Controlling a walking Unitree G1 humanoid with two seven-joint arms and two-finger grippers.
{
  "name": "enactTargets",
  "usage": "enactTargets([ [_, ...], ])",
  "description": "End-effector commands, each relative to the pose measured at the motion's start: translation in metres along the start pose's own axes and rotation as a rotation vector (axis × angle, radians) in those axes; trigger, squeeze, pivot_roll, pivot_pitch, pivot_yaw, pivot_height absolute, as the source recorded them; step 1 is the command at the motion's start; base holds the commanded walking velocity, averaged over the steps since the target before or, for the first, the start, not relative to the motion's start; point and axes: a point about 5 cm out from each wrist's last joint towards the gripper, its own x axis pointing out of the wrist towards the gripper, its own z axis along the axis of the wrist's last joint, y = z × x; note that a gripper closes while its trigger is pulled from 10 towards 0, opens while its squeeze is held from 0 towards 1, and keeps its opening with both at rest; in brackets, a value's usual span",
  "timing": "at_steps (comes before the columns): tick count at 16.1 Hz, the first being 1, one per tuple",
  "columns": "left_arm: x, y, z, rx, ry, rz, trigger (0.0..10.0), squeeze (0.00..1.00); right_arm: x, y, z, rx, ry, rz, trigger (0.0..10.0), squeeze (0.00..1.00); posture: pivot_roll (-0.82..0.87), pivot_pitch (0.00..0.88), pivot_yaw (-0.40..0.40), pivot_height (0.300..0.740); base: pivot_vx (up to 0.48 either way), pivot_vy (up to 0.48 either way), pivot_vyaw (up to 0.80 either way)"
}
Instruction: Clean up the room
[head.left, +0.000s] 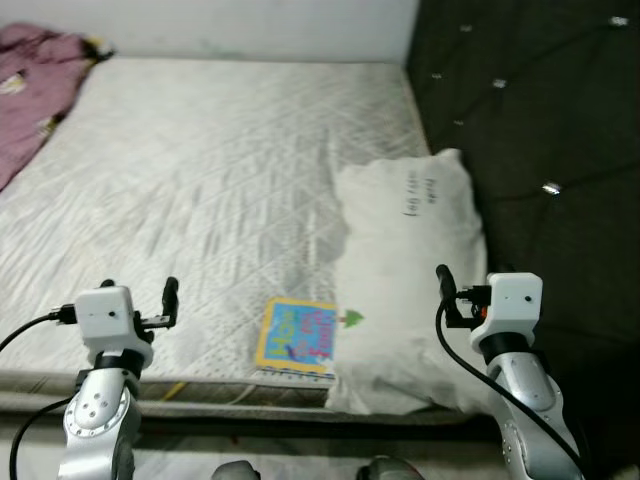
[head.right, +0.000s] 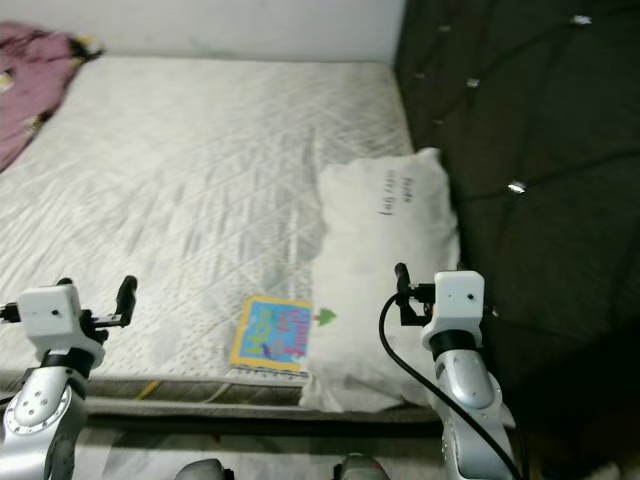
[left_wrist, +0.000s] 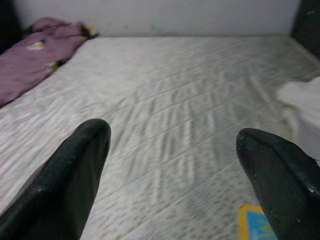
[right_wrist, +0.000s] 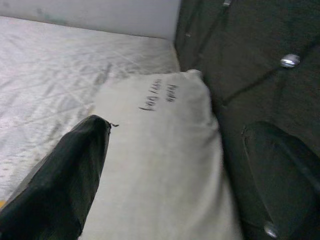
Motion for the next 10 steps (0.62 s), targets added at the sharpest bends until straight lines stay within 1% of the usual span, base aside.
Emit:
enactTargets([
  [1, 0.0013, 0.0003, 0.0006, 0.006, -0.006, 0.008, 10.0, 0.0, 0.0007, -0.0018, 0.0043, 0.004, -0.015, -0.016, 10.0, 0.0, 0.01, 0.02, 0.017, 0.74, 0.0, 0.0, -0.8],
  [6, 0.0038, -0.0028, 0.0028, 0.004, -0.02, 0.002, 10.0, 0.0, 0.0002, -0.0016, 0.0057, 0.008, -0.024, -0.027, 10.0, 0.0, 0.01, 0.016, 0.021, 0.74, 0.0, 0.0, -0.79],
  [8, 0.0046, -0.0028, 0.0031, 0.005, -0.023, 0.004, 10.0, 0.0, 0.0001, -0.0002, 0.0071, -0.012, -0.034, -0.021, 10.0, 0.0, 0.01, 0.013, 0.022, 0.74, 0.0, 0.0, 0.0],
  [10, 0.0042, -0.0029, 0.0027, 0.005, -0.022, 0.005, 10.0, 0.0, 0.0005, -0.0003, 0.007, -0.008, -0.034, -0.023, 10.0, 0.0, 0.01, 0.013, 0.022, 0.74, 0.0, 0.0, 0.0],
])
